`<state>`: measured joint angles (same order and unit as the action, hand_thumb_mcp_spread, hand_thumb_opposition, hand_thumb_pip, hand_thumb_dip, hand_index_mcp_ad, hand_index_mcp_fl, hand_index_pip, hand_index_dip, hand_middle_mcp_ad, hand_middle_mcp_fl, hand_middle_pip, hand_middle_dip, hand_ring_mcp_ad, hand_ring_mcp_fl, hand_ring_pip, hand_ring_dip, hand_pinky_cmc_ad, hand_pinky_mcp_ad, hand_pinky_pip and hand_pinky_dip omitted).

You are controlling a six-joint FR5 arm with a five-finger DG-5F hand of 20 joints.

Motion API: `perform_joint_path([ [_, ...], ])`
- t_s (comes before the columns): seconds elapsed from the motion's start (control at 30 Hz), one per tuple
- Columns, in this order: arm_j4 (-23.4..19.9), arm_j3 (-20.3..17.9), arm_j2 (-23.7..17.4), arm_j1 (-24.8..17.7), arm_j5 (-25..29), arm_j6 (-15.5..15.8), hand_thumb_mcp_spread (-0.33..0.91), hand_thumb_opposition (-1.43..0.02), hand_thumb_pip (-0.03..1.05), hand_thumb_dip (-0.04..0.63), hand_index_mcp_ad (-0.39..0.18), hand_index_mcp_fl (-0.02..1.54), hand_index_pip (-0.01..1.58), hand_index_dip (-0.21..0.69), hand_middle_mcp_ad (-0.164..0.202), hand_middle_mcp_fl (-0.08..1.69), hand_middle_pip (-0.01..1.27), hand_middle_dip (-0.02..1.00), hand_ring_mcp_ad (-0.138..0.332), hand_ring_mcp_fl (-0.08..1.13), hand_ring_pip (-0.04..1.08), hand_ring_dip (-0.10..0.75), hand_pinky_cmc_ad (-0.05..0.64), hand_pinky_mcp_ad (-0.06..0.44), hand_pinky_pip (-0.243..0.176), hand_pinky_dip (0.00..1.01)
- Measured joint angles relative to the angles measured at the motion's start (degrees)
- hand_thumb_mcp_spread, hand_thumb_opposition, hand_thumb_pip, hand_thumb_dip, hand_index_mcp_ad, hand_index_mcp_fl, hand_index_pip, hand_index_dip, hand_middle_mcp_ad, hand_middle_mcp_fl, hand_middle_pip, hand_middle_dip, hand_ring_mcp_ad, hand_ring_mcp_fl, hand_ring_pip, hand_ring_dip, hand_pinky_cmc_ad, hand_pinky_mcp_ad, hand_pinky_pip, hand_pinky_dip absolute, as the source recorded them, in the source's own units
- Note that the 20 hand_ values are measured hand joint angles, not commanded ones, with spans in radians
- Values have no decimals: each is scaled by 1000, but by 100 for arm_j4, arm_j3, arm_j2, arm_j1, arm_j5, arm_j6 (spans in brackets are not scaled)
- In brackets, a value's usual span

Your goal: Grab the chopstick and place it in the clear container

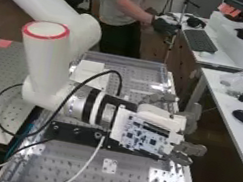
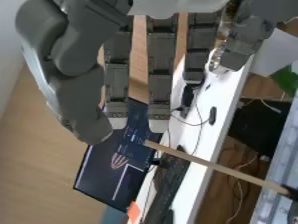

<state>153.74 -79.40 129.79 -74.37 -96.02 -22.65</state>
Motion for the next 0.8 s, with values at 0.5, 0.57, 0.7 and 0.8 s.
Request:
perform_joint_path([
  [0.5,-274,-50,293,-7,-66,-1074,426,-834,658,309,-211,557,707,188,61,754,124,641,148,192,115,258,379,278,-108,152],
  [0.57,-310,-109,276,-8,-57,-1079,426,-834,658,309,-211,565,709,188,58,754,124,641,148,192,113,260,379,278,-108,152],
  [0.7,-365,-210,222,-15,-28,-1013,426,-834,658,309,-209,593,707,171,61,752,124,641,148,195,105,265,379,279,-108,152],
  [0.8,-379,-245,192,-23,-35,-832,426,-834,658,309,-209,593,707,171,61,757,124,641,148,192,112,278,379,279,-106,152],
])
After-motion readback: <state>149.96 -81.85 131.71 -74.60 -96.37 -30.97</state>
